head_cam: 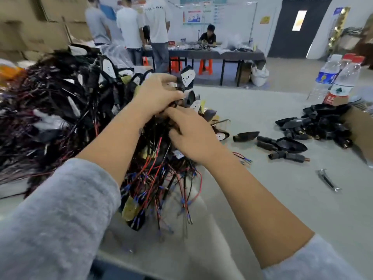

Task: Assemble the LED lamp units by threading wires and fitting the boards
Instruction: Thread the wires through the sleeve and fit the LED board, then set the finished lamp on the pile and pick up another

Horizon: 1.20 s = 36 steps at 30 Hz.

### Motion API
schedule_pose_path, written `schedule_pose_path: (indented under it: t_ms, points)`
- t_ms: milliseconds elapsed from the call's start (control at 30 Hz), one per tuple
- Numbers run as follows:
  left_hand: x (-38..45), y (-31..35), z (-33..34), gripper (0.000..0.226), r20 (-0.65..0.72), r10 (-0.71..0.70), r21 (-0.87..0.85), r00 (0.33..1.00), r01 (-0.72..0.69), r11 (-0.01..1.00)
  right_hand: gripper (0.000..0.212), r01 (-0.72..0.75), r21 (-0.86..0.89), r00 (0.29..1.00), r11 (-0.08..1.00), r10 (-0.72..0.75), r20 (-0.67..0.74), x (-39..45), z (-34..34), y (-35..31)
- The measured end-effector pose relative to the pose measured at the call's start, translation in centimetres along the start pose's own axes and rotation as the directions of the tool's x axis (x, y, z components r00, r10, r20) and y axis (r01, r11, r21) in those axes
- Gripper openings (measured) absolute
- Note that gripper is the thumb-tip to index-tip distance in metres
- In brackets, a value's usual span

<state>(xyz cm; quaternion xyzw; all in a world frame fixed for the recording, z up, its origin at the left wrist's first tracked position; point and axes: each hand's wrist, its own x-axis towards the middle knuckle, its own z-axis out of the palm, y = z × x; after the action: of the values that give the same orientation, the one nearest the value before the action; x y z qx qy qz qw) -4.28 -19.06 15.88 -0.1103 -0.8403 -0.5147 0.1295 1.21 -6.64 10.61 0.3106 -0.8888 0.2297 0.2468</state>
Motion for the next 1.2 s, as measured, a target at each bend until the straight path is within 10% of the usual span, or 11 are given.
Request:
schedule_pose_path:
  t_ms: [133, 400, 667, 833, 1033, 1200]
  points:
    - [0.2, -1.6, -1.4, 0.04, -0.036, 0.199, 0.644, 0.979, -0.129, 0.754, 0.04, 0.009, -0.014, 0.997, 1.0, -0.008, 0.082, 0.6, 1.7, -0.9]
    - [-0.4, -3.1, 0.9, 0.024, -0.05, 0.242, 0.838, 0.969, -0.091, 0.538, 0.031, -0.147, 0.014, 0.987, 0.989, 0.146, 0.069, -3.9, 0.7, 2.8]
    - [-1.7, 1.4, 7.4, 0.029, -0.085, 0.271, 0.563, 0.959, -0.179, 0.807, 0.033, -0.418, -0.183, 0.897, 0.89, 0.436, 0.07, -10.6, -0.7, 10.3]
    - [-4.3, 0.8, 16.0, 0.023, 0.062, 0.007, 0.209, 0.998, -0.02, 0.978, 0.034, -0.442, -0.231, 0.854, 0.867, 0.485, 0.185, -13.1, -0.9, 12.7]
    - [-6.7, -3.6, 21.7, 0.034, -0.059, -0.287, 0.279, 0.956, 0.292, 0.915, 0.017, -0.444, -0.213, 0.874, 0.87, 0.473, 0.11, -12.7, -1.7, 12.8]
    - [-5.9, -5.0, 21.8, 0.036, -0.134, -0.265, 0.373, 0.955, 0.297, 0.879, 0.009, -0.532, -0.225, 0.824, 0.816, 0.56, 0.082, -10.9, -1.1, 13.0]
